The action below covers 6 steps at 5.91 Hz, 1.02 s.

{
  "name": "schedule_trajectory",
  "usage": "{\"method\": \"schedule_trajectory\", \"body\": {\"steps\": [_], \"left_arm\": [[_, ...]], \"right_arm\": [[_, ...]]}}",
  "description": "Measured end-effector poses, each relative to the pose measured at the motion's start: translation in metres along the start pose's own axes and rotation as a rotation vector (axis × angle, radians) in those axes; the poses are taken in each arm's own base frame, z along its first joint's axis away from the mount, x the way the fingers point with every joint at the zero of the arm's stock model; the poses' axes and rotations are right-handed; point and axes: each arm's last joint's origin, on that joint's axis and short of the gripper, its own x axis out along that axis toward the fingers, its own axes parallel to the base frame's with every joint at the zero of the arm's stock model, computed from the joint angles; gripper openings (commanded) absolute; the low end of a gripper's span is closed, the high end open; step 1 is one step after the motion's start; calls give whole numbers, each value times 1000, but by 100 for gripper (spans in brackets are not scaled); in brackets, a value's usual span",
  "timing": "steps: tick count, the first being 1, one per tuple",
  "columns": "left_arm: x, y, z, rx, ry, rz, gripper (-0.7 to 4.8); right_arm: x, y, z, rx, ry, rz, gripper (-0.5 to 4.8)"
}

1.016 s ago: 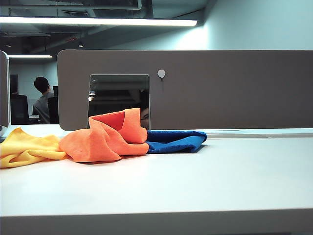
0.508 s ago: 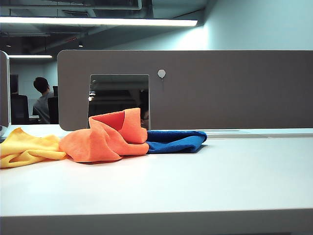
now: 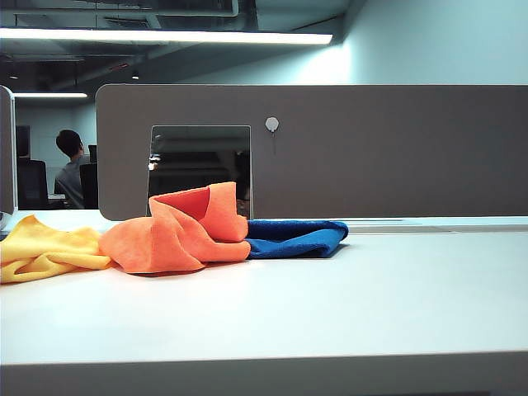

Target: Pick up a rag that is the same color as the top surface of the Rubik's Cube and cover the cube with it.

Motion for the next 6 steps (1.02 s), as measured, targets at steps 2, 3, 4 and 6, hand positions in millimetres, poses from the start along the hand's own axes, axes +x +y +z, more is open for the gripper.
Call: {"method": "schedule_trajectory", "body": {"steps": [2,3,4,6], "left_arm": [[0,0,0,0,1,-1,-5],[0,0,0,0,1,-8,-5],[0,0,0,0,1,-9,-5],[0,-1,1,-23,-6,-41,-5]], "right_arm": [[0,3,0,22,-4,32,-6],[1,7,1,31,-9,70,-6],[1,11,1,38,-14,117,-6],[1,12,1,49,-15,129,-5]]}}
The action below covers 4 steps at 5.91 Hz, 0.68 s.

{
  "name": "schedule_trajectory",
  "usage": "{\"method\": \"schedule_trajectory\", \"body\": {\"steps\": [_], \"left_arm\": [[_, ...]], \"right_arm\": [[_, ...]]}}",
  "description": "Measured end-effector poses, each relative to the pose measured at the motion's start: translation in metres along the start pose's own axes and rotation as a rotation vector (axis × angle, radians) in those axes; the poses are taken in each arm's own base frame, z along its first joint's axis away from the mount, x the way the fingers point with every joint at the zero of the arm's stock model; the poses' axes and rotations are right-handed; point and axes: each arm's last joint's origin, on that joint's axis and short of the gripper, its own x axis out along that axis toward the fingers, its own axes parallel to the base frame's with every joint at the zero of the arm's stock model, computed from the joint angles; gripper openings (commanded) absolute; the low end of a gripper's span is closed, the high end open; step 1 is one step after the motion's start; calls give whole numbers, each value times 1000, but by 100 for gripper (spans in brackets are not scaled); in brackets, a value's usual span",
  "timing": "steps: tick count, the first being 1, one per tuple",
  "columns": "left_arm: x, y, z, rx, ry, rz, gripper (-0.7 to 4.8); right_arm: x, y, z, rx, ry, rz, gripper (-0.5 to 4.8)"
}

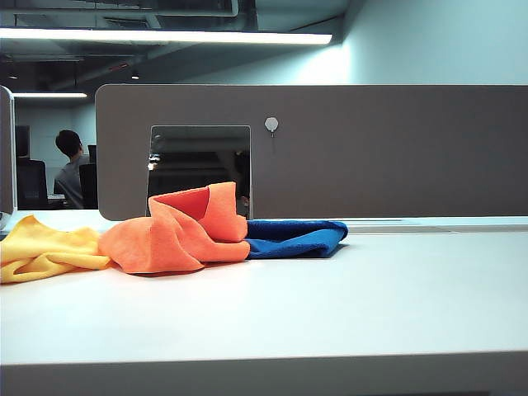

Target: Pick up a rag that is the same color as the top surface of the Rubik's Cube and cover the cube with it.

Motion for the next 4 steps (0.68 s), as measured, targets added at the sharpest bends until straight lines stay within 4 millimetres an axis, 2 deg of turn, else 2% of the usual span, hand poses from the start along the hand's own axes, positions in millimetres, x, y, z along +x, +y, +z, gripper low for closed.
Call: {"method": "schedule_trajectory", "body": {"steps": [2,4], "left_arm": [[0,-3,6,-1,-54,-97,-5],[-1,-4,9,3,-86,-103,-5]], "right_arm": [[0,0,0,84,0,2,-5],[0,-1,0,107,0,-40,-6]]}}
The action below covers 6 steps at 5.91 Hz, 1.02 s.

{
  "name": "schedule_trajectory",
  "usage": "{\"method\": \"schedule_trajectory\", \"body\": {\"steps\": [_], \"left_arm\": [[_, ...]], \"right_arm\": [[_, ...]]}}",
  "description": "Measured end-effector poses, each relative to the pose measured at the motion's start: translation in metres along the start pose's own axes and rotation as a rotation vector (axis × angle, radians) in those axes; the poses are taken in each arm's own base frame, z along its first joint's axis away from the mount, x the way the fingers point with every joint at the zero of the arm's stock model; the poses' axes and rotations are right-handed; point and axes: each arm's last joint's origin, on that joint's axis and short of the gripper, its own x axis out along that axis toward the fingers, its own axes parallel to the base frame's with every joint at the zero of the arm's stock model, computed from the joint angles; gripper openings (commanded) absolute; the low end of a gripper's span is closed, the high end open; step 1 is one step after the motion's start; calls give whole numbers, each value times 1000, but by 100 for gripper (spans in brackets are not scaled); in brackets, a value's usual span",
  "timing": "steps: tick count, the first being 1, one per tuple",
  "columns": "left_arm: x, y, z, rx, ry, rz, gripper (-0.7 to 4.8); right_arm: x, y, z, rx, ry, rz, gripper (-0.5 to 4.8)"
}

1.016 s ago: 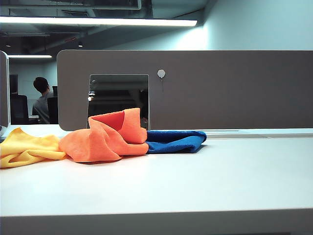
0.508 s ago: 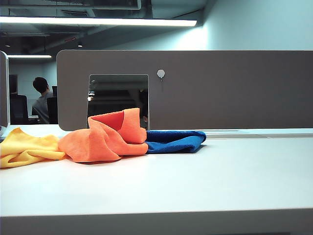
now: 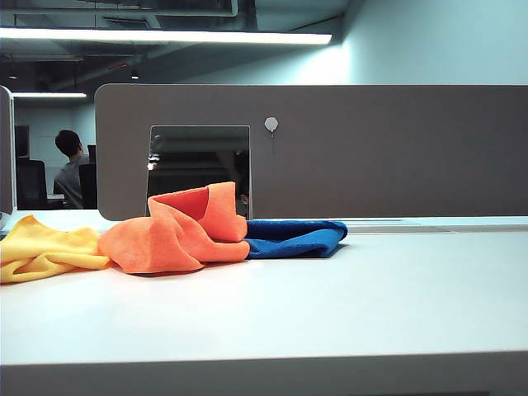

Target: Pick up a rag that is the same color as the top surface of the Rubik's Cube and cover the cube with it.

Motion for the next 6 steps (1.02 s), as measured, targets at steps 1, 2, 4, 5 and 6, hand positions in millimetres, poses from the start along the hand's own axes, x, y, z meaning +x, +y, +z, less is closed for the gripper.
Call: {"method": "schedule_trajectory", "body": {"steps": [1,2,4,5,6], "left_arm": [[0,0,1,2,-10,-1,-5],[0,0,1,2,-9,-1,-5],[0,0,1,14,-9,-1,-5],[0,0,2,51,-23,-2,-5],[0,-1,6,95,-61,-5,-5]], "right_arm": [[0,-4,0,1,-5,-129,-6],[-1,-6,0,-7,-6,-203,-6],[0,-1,0,-94,1,-33,-5],[0,-1,0,-93,1,-33,-5],[0,-1,0,-94,2,-33,-5]]}}
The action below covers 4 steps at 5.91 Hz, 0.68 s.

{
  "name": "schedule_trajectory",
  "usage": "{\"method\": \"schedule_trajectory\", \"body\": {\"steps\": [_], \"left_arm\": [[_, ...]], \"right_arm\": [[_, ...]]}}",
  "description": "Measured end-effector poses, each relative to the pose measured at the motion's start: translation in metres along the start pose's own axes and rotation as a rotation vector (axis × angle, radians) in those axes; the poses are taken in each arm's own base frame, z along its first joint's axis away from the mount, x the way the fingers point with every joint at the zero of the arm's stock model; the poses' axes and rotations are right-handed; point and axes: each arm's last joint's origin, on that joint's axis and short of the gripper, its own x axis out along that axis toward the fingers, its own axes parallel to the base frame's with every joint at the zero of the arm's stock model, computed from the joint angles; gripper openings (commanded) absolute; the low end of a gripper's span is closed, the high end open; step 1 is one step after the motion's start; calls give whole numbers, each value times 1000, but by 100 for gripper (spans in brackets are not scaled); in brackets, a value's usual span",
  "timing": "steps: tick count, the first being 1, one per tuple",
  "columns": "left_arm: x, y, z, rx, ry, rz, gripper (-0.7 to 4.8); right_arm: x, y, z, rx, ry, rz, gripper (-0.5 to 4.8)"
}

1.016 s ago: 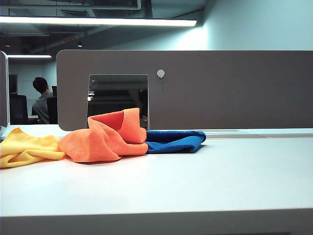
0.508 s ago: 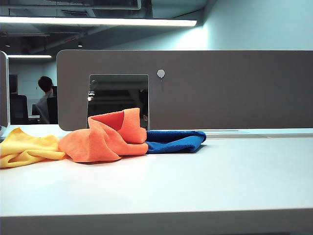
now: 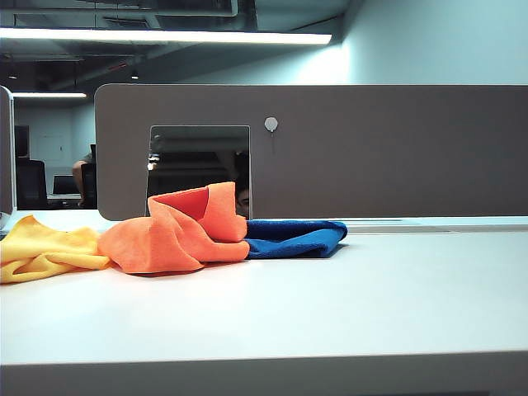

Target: Pick up a rag that is the same color as the top surface of the Rubik's Cube and cover the cube with it.

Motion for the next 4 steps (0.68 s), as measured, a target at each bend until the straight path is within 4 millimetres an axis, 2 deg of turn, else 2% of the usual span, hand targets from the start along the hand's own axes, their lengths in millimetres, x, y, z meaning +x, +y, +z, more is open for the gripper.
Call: {"method": "schedule_trajectory", "body": {"steps": [4], "left_arm": [[0,3,-1,45,8,91,-5]], "right_arm": [[0,0,0,0,0,0,-5]]}}
